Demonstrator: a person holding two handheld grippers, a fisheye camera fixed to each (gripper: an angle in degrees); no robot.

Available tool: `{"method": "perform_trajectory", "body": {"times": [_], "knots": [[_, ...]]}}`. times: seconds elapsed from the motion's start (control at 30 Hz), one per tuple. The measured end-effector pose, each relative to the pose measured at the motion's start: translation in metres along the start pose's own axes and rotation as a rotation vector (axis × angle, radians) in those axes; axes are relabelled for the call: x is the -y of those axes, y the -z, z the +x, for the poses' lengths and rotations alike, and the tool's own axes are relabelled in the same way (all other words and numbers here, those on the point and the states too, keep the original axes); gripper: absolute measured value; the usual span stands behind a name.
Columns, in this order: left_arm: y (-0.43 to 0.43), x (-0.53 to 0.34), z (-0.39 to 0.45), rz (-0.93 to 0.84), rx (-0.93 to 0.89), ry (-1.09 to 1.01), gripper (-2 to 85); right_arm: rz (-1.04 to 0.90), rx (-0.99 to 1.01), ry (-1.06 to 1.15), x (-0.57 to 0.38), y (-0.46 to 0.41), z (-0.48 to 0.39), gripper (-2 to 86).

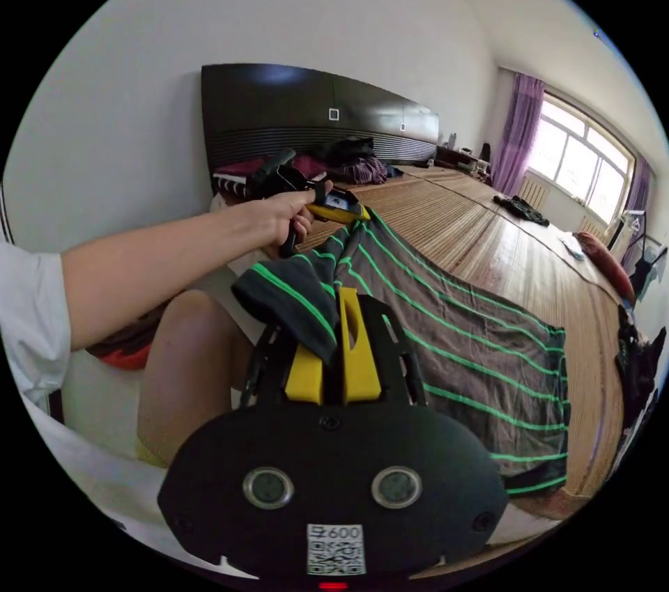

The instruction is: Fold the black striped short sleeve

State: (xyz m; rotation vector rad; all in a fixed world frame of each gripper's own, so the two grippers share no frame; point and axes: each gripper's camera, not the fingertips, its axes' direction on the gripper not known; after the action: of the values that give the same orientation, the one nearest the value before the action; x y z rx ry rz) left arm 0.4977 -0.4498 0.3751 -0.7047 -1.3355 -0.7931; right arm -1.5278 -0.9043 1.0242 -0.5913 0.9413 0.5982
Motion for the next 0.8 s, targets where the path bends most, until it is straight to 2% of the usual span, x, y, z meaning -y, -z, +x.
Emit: {"method": "perform_trajectory", "body": {"times": [0.13, 0.23, 0.4, 0.53, 0.67, 0.8], "knots": [[0.003, 0.008, 0.033, 0.004, -0.112, 0.023, 2.0, 0.107, 0.086, -0.103, 0.047, 0.06, 0.024, -0.5], [-0.034, 0.023, 0.087, -0.043, -0.169, -0.024, 2.0, 0.201, 0.132, -0.246, 0.077, 0.116, 0.066, -0.5], [-0.161, 0.03, 0.206, -0.125, -0.146, -0.158, 1.9, 0.334, 0.063, -0.477, 0.102, 0.219, 0.166, -0.6], [-0.277, 0.02, 0.261, -0.238, -0.026, -0.217, 2.0, 0.293, 0.032, -0.624, 0.096, 0.254, 0.236, -0.6], [-0.407, 0.003, 0.265, -0.338, 0.118, -0.138, 2.0, 0.252, 0.048, -0.781, 0.075, 0.256, 0.307, -0.7], [-0.474, -0.026, 0.269, -0.327, 0.117, -0.11, 2.0, 0.169, 0.02, -0.763, 0.088, 0.266, 0.327, -0.7]]}}
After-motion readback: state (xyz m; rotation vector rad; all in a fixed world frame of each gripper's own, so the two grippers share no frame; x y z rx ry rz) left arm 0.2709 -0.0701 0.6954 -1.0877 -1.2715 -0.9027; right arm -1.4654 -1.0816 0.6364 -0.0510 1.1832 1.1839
